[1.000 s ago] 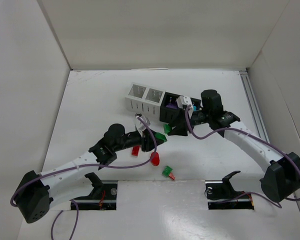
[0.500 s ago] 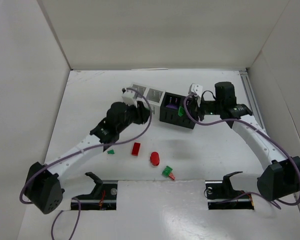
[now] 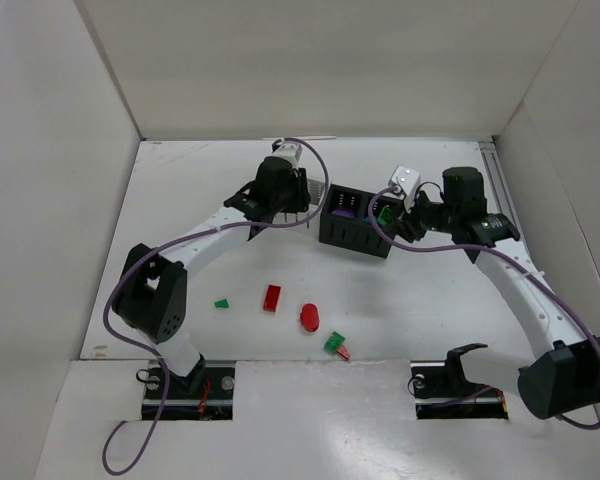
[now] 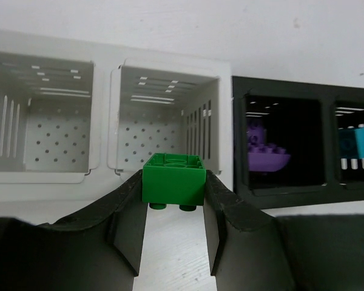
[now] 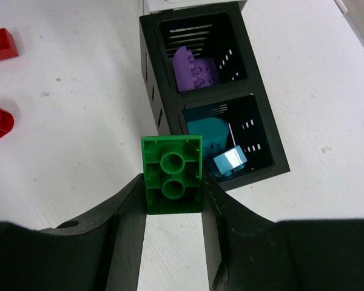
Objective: Sort the legos into containers by color
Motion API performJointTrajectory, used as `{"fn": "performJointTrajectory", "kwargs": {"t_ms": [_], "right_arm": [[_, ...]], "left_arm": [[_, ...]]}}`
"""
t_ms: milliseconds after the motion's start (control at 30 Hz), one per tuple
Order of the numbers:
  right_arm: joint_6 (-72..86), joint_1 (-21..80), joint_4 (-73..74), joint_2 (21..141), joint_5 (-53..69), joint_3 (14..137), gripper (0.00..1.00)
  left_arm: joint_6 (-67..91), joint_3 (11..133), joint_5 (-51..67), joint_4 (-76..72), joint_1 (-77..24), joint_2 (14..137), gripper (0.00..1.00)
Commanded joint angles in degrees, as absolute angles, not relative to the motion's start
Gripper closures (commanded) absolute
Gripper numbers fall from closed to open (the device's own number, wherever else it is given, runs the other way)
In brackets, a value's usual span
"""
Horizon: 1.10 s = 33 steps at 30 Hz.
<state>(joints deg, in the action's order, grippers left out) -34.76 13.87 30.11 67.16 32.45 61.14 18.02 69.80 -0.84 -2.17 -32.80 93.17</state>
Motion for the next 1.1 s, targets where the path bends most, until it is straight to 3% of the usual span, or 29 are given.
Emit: {"fn": "performJointTrajectory", "kwargs": {"t_ms": [0,300,467,633,733,833,967,1067], "right_arm": [[-35.8,13.5,30.8,66.4,30.4,62.8,0.84],[-35.8,13.5,30.8,66.4,30.4,62.1,0.84],[-35.8,13.5,30.8,65.8,30.4,61.6,0.84],[-35.8,13.5,30.8,65.8,30.9,61.6,0.84],[-35.8,13.5,30.8,65.8,30.9,61.6,0.83],[-35.8,13.5,30.8,65.8,30.9,61.1,0.81],[-35.8,15.0,31.8,66.4,29.9,61.8,0.81],[-35.8,17.1,31.8,69.0,28.3,64.2,0.81]], "left_arm": [[16.7,74.2,-4.0,0.0,-32.3,93.2,0.98],[15.5,74.8,-2.7,0.5,-32.3,95.1,0.93],[14.9,75.3,-1.7,0.5,-32.3,95.6,0.78],[14.4,76.4,-1.7,0.0,-32.3,96.2,0.72],[14.4,76.4,-1.7,0.0,-32.3,97.4,0.61],[13.9,77.5,-1.7,0.5,-32.3,97.4,0.40],[13.9,77.0,-1.7,1.1,-32.3,96.9,0.25],[13.9,76.2,-1.1,0.5,-32.3,94.1,0.20]]}}
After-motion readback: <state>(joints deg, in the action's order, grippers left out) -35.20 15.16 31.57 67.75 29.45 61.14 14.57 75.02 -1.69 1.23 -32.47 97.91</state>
